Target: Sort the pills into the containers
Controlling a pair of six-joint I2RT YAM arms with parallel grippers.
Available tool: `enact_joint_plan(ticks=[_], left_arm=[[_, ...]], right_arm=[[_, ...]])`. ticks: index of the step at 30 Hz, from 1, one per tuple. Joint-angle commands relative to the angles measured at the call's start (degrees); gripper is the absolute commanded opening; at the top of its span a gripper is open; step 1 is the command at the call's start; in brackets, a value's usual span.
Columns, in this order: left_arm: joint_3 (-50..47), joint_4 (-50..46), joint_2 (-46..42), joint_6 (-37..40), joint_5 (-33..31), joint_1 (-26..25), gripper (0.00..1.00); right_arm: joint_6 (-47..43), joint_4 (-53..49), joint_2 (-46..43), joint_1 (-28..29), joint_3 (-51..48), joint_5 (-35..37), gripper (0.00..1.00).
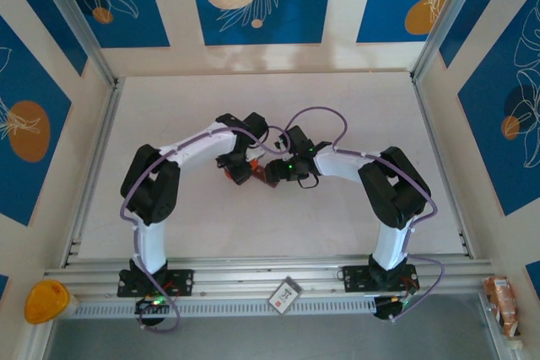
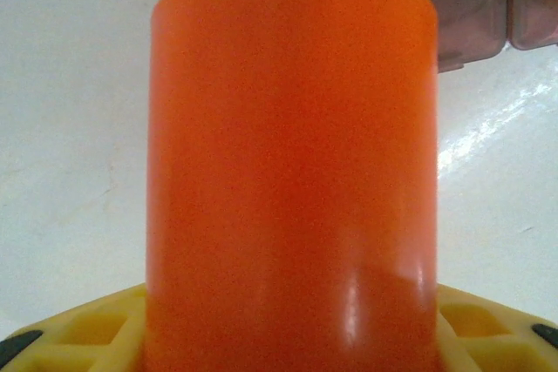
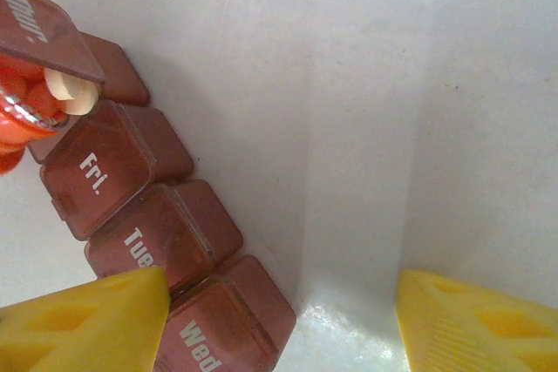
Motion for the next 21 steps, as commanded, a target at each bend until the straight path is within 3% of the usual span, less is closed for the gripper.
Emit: enact_joint_plan(ticks=[1, 21], left_arm=[[-3.95, 0.88, -0.22, -1.64, 0.79, -0.35, 0.00], [-18.96, 14.93, -7.32, -7.05, 1.82, -0.41, 0.00]], right_arm=[[0.51, -4.90, 3.59, 1.76, -3.03, 1.24, 0.70], [1.84, -4.87, 4.72, 1.66, -3.03, 1.07, 0.70]])
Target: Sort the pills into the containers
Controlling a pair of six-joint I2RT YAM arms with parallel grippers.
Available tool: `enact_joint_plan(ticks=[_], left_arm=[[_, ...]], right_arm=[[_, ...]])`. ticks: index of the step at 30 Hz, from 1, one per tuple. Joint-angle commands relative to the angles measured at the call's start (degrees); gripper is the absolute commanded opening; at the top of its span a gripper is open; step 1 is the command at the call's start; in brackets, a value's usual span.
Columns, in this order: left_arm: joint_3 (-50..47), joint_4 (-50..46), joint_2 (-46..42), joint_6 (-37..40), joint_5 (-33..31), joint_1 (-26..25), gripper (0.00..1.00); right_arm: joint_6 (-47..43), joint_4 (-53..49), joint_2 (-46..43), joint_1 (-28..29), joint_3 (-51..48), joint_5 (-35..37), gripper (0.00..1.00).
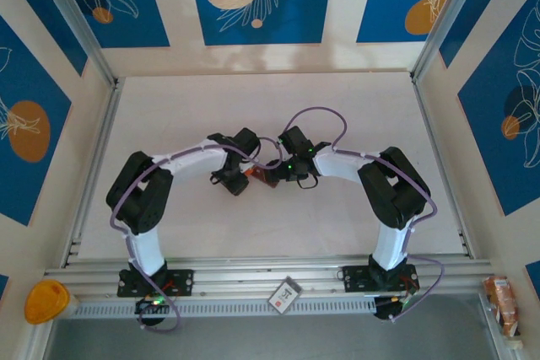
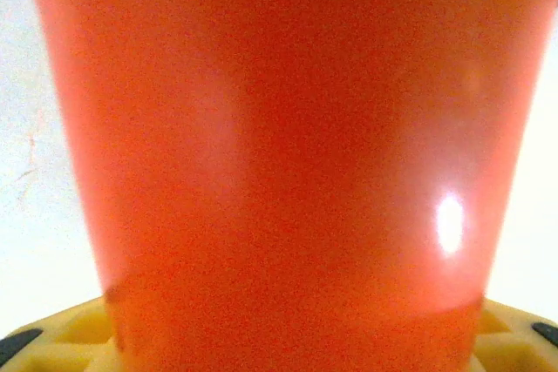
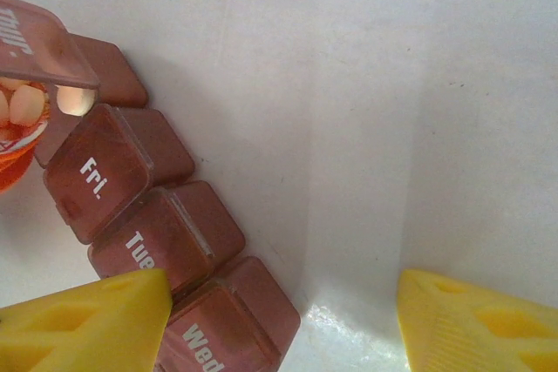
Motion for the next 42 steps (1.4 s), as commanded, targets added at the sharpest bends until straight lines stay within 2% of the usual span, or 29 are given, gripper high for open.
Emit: enact_joint_plan(ticks=[1, 23, 42], left_arm=[[-2.85, 0.07, -1.12, -1.37, 1.55, -0.29, 0.00], [-11.95, 11.84, -9.02, -3.80, 6.04, -0.33, 0.00], [-23.55, 31.55, -19.48, -5.41, 7.05, -0.09, 0.00]], right_arm=[[1.05, -4.94, 4.68, 1.30, -3.01, 0.67, 0.70], [1.29, -5.05, 4.69, 1.11, -2.83, 0.41, 0.70], [1.04, -6.08, 3.17, 1.10, -2.05, -0.55, 0.70]])
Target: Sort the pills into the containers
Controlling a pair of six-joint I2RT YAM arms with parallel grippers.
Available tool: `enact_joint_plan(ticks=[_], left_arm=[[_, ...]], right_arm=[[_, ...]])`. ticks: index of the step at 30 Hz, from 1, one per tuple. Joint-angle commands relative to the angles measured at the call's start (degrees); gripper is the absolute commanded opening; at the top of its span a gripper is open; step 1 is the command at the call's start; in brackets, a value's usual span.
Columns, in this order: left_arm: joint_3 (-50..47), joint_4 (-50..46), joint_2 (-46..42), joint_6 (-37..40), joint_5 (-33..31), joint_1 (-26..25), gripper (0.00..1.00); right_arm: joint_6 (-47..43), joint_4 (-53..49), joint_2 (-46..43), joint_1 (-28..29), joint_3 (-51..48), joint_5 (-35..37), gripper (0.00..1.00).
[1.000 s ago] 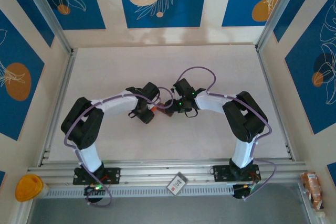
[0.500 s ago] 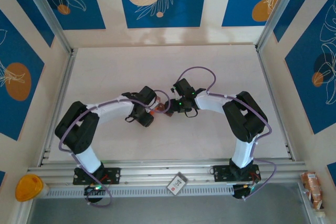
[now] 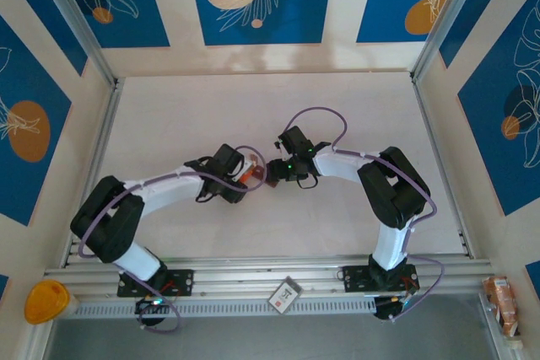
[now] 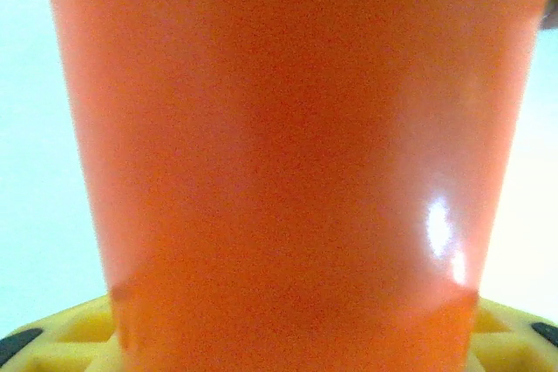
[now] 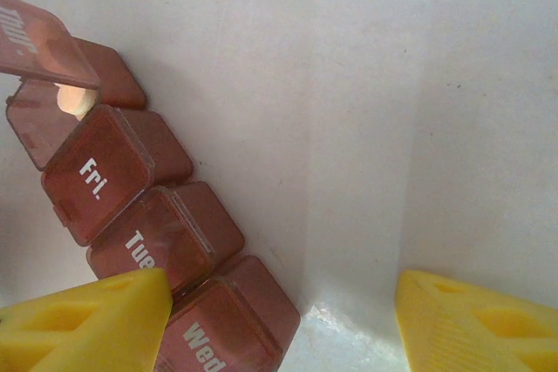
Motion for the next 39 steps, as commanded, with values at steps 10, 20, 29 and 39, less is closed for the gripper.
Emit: enact_joint_plan(ticks=[10, 20, 29, 39], left_arm=[[-8.20, 16.11, -12.12, -1.40, 0.21, 0.57, 0.00], [-11.49, 24.53, -18.75, -1.75, -1.01, 0.75, 0.00], [-11.31, 32.79, -21.52, -2.02, -0.29, 0.82, 0.00], [-8.73, 40.77, -19.92, 3.40, 9.43, 1.28, 0.00]], right_arm=[[0.33, -7.83, 0.42, 0.86, -0.43, -1.78, 0.70], [0.75, -9.48, -2.79, 0.27, 1.31, -3.24, 0.70], [1.99, -11.10, -8.20, -2.38, 3.38, -4.88, 0.70], [1.91, -17.60, -10.93, -12.53, 9.00, -4.71, 0.71]])
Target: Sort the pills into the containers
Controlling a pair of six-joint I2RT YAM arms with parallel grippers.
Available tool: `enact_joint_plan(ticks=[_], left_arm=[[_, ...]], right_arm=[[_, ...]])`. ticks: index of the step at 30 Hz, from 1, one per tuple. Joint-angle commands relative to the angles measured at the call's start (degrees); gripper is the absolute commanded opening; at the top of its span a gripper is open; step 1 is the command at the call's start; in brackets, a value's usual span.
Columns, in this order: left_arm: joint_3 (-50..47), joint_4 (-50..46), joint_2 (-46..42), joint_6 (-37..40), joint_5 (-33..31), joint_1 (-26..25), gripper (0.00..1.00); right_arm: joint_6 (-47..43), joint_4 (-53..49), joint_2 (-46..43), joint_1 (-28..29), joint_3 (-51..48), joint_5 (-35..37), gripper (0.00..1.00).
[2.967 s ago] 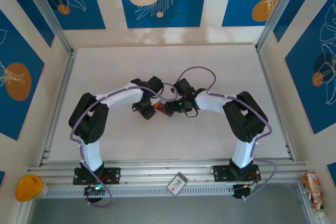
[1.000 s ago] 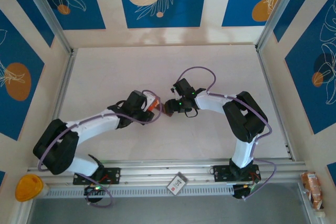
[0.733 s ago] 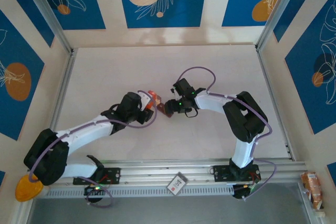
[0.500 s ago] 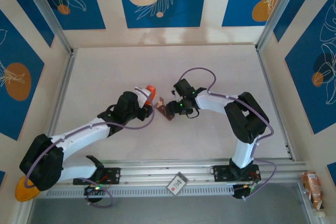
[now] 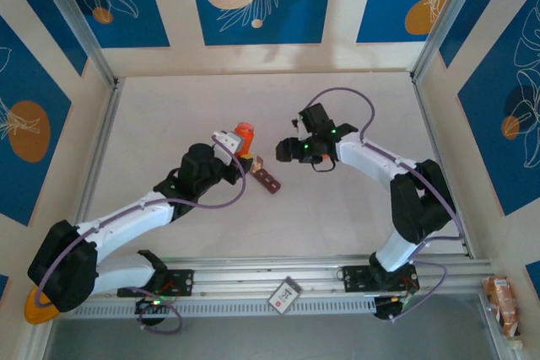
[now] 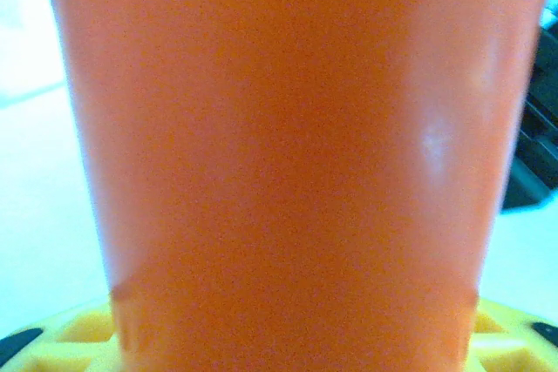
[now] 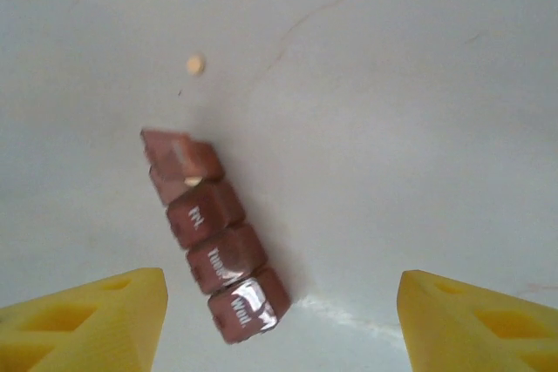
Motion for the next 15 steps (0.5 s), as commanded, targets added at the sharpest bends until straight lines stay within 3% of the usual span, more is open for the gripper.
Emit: enact_joint_plan(ticks=[1, 8, 15], left_arm=[[3.59, 5.58, 0.68, 3.33, 7.40, 1.05, 0.00], [8.30, 4.88, 4.92, 3.57, 20.33, 4.18, 0.00], [12.93, 3.91, 10.25, 0.76, 33.38, 9.40, 0.00]], right_arm=[[0.49, -5.18, -0.25, -5.02, 2.79, -0.65, 0.71], [-1.53, -10.63, 5.93, -14.04, 9.35, -0.65, 0.71], [-4.33, -14.12, 12.52, -16.61, 15.06, -0.33, 0.72]])
